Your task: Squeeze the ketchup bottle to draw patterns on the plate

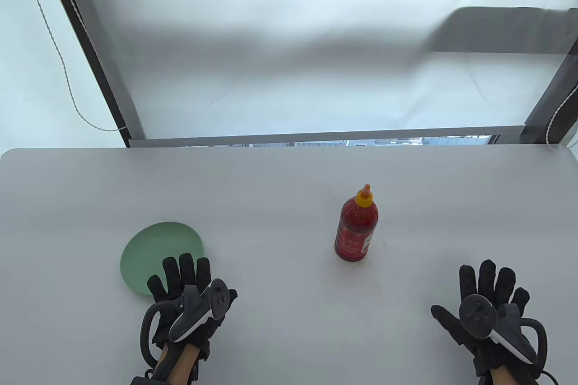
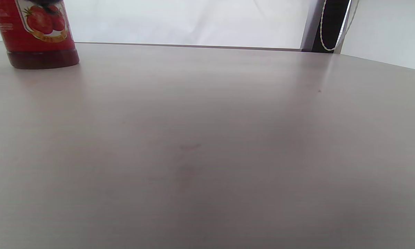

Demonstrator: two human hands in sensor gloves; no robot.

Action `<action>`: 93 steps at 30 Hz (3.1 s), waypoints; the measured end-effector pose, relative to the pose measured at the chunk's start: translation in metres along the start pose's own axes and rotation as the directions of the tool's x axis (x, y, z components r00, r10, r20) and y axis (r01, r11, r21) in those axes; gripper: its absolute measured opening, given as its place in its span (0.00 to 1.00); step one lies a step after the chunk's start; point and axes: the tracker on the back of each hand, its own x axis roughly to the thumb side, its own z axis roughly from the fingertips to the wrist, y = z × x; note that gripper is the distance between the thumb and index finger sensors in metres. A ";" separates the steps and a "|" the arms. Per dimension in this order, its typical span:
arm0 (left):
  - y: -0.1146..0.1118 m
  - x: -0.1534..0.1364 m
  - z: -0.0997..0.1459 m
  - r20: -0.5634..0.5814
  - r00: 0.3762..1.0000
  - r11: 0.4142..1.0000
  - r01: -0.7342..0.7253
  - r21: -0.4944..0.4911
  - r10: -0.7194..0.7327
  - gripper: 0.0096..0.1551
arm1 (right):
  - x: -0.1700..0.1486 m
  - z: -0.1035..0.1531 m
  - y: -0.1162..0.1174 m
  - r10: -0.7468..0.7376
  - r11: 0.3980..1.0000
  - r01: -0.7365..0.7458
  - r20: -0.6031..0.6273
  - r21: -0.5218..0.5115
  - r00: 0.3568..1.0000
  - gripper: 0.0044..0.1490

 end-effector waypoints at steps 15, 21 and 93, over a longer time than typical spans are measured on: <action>-0.007 -0.003 -0.009 -0.019 1.000 0.996 -0.008 -0.084 0.007 0.54 | 0.001 0.000 -0.001 -0.004 1.000 0.004 -0.003 -0.015 1.000 0.67; -0.016 -0.019 -0.031 -0.114 0.988 0.985 -0.118 -0.124 0.104 0.49 | -0.001 0.000 -0.002 -0.021 1.000 0.021 -0.009 -0.022 1.000 0.67; 0.018 0.184 0.011 0.623 0.711 0.936 0.148 0.320 -0.326 0.24 | -0.003 0.000 -0.007 -0.079 0.994 0.079 0.005 -0.081 0.997 0.64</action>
